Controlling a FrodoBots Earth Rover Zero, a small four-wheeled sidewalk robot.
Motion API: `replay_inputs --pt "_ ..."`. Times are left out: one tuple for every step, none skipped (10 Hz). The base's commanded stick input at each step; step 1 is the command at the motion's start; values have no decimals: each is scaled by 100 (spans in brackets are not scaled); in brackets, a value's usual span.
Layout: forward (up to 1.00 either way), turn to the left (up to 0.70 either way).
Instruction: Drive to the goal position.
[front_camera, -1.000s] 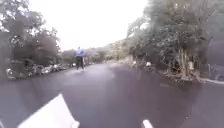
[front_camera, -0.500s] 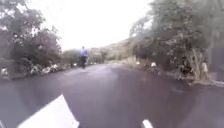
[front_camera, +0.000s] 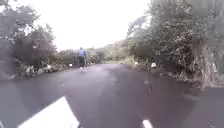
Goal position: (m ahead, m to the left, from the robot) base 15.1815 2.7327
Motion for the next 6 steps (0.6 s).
replay_inputs --pt "100 0" --pt "100 0" --pt "100 -29" --pt "100 -40" --pt "100 -40" --pt "100 -40"
